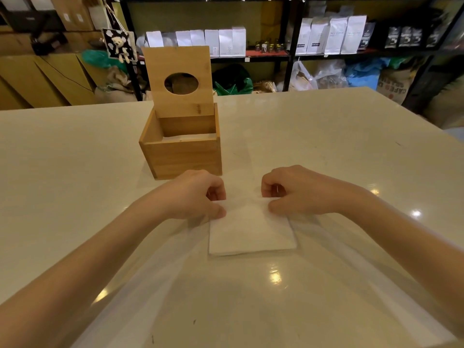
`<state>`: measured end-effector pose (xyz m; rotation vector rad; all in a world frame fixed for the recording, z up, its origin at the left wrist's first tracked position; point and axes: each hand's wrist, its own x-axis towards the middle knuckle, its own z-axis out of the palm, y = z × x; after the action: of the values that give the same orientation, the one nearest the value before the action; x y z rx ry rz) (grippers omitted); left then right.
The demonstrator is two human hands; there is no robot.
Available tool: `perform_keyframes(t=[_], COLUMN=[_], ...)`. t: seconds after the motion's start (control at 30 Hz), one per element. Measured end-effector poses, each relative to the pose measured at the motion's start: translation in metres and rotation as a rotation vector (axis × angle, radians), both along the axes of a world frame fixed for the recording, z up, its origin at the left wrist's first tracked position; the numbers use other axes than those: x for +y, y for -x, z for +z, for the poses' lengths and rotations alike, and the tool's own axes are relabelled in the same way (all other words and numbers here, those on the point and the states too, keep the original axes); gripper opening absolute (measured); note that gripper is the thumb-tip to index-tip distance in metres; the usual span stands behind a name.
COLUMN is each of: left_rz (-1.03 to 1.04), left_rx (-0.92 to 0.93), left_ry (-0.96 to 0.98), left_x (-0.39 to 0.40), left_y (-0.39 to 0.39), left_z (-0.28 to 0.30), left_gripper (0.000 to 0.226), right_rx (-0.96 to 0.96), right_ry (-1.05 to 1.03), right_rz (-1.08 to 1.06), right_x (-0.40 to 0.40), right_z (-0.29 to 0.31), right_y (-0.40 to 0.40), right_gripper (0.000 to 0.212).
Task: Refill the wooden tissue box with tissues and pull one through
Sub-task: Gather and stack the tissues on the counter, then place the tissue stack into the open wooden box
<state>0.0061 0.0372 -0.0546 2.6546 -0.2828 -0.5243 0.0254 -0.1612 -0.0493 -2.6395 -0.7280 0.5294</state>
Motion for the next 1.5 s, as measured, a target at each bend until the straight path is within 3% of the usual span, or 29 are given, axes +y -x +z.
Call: perform_keyframes(t=[0.2, 0.37, 0.47, 0.8, 1.0, 1.13, 1.3, 1.5], left_rz=[0.026, 0.072, 0.084, 0.174, 0.291, 0.346, 0.371, 0.373], left_rx=[-0.030, -0.019, -0.050, -0.074, -0.195, -0.405, -0.575, -0.476], left_ry=[0.114, 0.195, 0.200, 0.362, 0.455, 0.277, 0.003, -0.151], left_x=[0.009, 0.022, 0.031, 0.067, 0.089, 0.097, 0.101, 0.105], left_y=[-0.001, -0.002, 0.000, 0.002, -0.017, -0.043, -0.074, -0.096], left_z=[0.008, 0.015, 0.021, 0.051, 0.078, 0.082, 0.071, 0.055], left_gripper=[0.009, 0.017, 0.023, 0.013, 0.007, 0.011, 0.015, 0.015], right_rx=[0.074, 0.164, 0.192, 0.090, -0.052, -0.133, -0.556, -0.512], right_ry=[-0.121, -0.229, -0.291, -0.498, -0.507, -0.427, -0.136, -0.086], right_rz=[-0.046, -0.107, -0.152, -0.227, -0.229, -0.192, -0.154, -0.205], right_x=[0.000, 0.006, 0.010, 0.034, 0.056, 0.071, 0.088, 0.102], right_z=[0.009, 0.016, 0.020, 0.049, 0.082, 0.089, 0.068, 0.045], right_y=[0.001, 0.000, -0.001, -0.003, -0.032, -0.061, -0.097, -0.109], right_gripper=[0.006, 0.022, 0.014, 0.003, 0.007, 0.005, 0.017, 0.012])
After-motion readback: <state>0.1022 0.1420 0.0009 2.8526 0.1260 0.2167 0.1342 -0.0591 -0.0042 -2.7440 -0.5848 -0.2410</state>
